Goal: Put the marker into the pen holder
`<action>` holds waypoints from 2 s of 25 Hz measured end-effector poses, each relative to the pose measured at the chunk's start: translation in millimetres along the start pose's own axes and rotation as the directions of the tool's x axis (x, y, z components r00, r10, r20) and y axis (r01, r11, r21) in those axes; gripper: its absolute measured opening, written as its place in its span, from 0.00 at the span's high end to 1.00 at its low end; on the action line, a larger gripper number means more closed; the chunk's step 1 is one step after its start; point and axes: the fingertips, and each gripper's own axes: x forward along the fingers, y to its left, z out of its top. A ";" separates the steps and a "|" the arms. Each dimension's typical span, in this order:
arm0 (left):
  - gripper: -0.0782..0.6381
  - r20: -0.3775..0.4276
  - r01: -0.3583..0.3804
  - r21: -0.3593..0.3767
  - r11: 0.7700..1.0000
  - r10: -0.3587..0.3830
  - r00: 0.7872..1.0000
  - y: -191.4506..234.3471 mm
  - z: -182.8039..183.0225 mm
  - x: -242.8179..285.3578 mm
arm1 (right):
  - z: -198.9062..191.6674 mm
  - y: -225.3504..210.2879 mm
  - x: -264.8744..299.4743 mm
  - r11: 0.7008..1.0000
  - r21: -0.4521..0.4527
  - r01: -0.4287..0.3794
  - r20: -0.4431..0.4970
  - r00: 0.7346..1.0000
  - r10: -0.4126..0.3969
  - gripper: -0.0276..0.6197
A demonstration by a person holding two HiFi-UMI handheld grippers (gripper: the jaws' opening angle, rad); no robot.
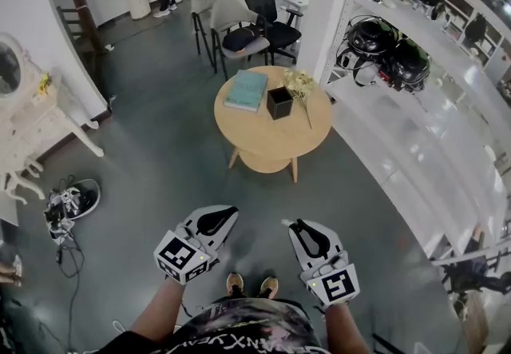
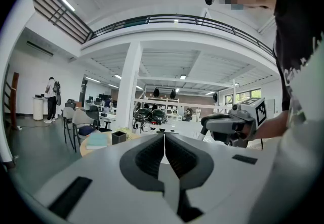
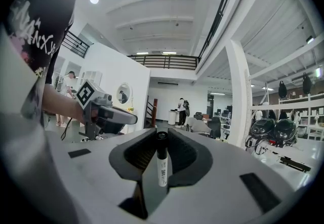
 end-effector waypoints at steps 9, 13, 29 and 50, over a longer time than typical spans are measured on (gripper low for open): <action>0.86 -0.003 0.000 0.004 1.000 0.000 1.000 -1.8 -2.1 1.7 | -1.9 4.7 -0.5 0.999 0.033 -0.034 0.003 0.999 0.034 0.84; 0.86 -0.005 0.001 0.005 1.000 -0.001 1.000 -4.3 -1.3 4.8 | -5.9 5.1 -3.5 0.998 0.040 -0.044 -0.028 0.999 0.045 0.84; 0.86 -0.006 -0.004 0.016 1.000 0.004 1.000 -20.2 2.1 8.6 | -5.4 -4.5 -19.8 0.999 0.035 -0.024 -0.014 1.000 0.025 0.84; 0.86 0.000 -0.032 0.039 0.999 0.032 0.999 -80.2 -12.7 15.4 | -23.6 -12.7 -75.2 0.999 -0.018 -0.029 0.027 0.999 0.029 0.84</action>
